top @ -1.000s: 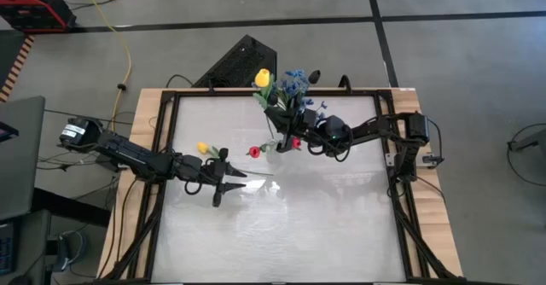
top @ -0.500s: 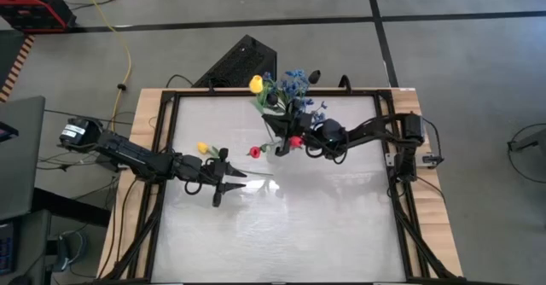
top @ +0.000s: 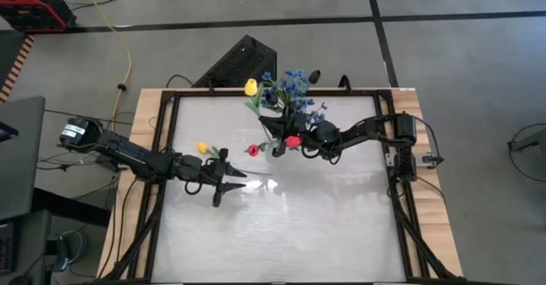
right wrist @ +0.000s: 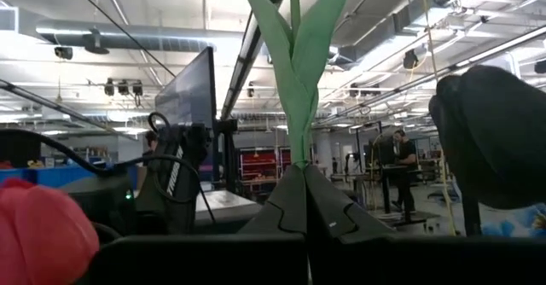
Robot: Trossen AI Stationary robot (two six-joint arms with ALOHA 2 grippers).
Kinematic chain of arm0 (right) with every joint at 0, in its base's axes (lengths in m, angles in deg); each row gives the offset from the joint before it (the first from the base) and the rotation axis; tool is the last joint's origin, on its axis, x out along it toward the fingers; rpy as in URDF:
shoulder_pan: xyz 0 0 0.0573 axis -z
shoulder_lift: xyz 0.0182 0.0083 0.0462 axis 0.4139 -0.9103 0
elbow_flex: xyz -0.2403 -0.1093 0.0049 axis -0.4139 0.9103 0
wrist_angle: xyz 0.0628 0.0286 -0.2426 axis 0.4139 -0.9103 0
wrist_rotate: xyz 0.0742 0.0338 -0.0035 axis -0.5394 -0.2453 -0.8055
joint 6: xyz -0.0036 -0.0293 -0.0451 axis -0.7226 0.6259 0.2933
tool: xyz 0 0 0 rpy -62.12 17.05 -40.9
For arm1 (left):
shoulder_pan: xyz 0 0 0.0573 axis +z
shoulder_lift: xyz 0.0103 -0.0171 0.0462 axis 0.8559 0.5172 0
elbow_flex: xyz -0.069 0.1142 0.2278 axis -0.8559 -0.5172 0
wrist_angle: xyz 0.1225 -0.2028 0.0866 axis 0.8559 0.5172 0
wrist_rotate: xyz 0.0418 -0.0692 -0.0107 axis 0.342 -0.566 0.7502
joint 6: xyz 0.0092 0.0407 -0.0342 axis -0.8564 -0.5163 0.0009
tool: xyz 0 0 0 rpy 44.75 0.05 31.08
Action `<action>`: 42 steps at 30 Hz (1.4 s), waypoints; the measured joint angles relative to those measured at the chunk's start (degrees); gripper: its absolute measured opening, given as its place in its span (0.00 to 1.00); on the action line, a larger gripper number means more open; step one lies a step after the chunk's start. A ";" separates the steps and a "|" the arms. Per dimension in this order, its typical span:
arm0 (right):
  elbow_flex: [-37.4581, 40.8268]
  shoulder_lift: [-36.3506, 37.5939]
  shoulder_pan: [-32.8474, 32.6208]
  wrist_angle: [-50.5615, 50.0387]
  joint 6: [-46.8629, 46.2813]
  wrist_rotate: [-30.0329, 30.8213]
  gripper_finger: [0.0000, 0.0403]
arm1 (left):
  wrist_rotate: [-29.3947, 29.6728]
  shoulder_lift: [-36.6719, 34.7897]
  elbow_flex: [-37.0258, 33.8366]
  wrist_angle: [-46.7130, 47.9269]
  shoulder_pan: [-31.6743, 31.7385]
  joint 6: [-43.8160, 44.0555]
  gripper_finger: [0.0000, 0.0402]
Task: Sort flowers into vase by color
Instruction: Put the yellow flower into the transparent vase
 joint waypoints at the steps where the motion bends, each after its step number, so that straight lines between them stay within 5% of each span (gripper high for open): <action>1: 0.00 0.00 0.00 0.02 0.69 0.01 0.04 | 0.00 0.00 0.00 0.00 0.00 -0.04 0.33; 14: 0.00 0.00 -0.13 -0.23 2.76 -0.02 0.04 | 0.00 0.00 0.00 0.00 0.00 0.22 0.33; 23: 0.01 0.00 -0.13 -0.37 2.79 -0.04 0.20 | 0.00 0.00 0.00 0.04 0.00 0.26 0.33; 34: 0.04 1.55 -0.50 -0.43 5.84 -0.07 0.22 | 0.00 0.00 0.00 1.33 0.00 0.35 0.33; 42: 0.04 8.38 -0.56 -13.09 7.01 -0.17 0.22 | 0.00 0.00 0.00 1.48 0.00 0.77 0.33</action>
